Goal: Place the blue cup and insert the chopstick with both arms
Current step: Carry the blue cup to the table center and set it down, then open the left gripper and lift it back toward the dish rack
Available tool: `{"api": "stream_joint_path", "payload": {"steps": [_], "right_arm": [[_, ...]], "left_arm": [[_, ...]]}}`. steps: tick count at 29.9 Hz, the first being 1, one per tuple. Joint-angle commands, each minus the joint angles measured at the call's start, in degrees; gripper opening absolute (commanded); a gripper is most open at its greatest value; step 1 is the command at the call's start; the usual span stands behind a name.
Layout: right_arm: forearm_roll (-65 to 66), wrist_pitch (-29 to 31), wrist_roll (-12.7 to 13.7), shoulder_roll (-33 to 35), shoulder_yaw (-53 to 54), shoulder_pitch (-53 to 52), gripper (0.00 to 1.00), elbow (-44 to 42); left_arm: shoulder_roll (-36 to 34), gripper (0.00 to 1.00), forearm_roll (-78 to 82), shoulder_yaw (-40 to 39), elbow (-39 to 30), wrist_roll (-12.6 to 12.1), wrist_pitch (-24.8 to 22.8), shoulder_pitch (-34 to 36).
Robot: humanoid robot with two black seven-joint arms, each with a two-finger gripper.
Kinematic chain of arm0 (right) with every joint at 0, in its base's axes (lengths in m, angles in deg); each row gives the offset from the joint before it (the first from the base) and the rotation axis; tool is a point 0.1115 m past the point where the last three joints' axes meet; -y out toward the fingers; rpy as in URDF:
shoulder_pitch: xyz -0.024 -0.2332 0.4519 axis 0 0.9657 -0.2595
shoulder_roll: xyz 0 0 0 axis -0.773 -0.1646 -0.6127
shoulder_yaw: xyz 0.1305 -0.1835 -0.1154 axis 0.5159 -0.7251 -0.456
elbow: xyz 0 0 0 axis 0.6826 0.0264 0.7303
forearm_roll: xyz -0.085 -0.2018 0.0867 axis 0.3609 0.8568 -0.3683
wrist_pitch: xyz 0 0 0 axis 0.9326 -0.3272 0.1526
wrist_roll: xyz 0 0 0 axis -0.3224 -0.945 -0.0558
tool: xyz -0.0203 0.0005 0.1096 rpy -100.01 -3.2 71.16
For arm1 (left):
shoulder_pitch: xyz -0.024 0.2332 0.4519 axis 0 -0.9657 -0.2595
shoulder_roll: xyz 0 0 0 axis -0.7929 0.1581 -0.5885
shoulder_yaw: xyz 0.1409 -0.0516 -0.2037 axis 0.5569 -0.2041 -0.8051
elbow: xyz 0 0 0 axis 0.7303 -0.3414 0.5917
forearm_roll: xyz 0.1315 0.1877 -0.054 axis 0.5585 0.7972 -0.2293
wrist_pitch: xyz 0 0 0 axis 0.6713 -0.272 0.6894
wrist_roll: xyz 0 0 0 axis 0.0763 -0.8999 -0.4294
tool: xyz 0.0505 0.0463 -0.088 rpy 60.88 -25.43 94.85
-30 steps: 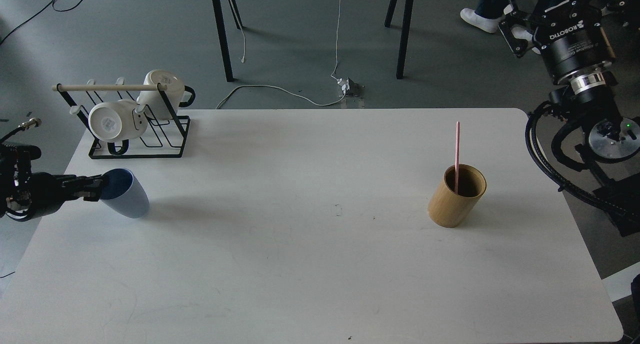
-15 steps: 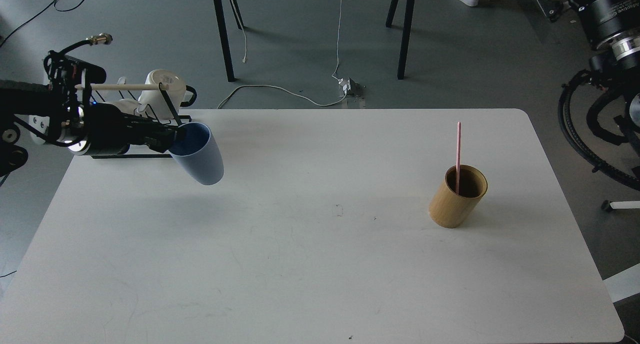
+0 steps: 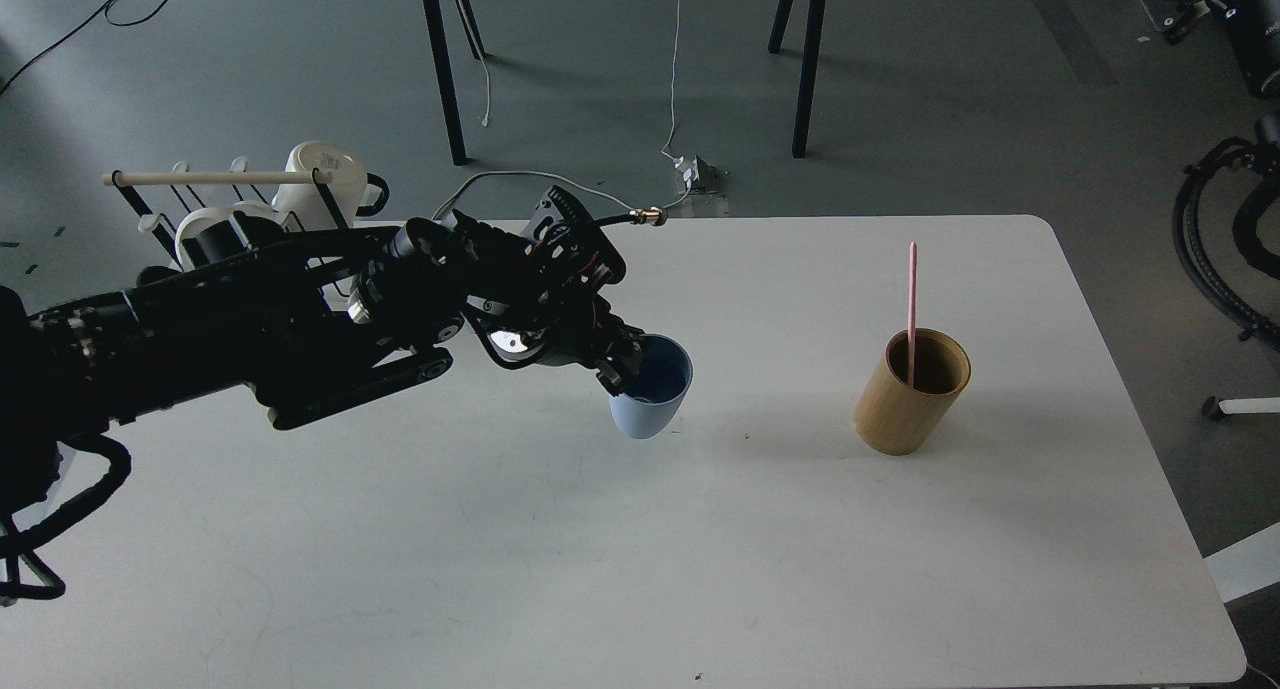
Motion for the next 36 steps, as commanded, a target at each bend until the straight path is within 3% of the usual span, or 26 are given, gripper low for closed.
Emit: {"api": "stream_joint_path", "payload": {"steps": [1, 11, 18, 28, 36], "right_arm": [[0.0, -1.2, -0.1, 0.1, 0.1, 0.1, 1.0, 0.0], [0.0, -1.1, -0.1, 0.7, -0.1, 0.2, 1.0, 0.2], [0.0, -1.0, -0.1, 0.7, -0.2, 0.2, 1.0, 0.2], [0.0, -1.0, -0.1, 0.8, -0.2, 0.8, 1.0, 0.4], [0.3, -0.4, 0.1, 4.7, -1.4, 2.3, 1.0, 3.0]], "left_arm": [[3.5, 0.04, 3.2, 0.0, 1.1, -0.2, 0.0, -2.1], [6.2, 0.09, 7.1, -0.2, 5.5, -1.3, 0.0, -3.4], [5.5, 0.26, 6.8, -1.0, 5.1, -0.8, 0.0, -3.4], [4.7, 0.32, 5.9, -1.5, 4.7, -0.1, 0.8, -3.4], [-0.4, 0.41, -3.3, -13.1, -0.1, 0.6, 0.0, -3.1]]}}
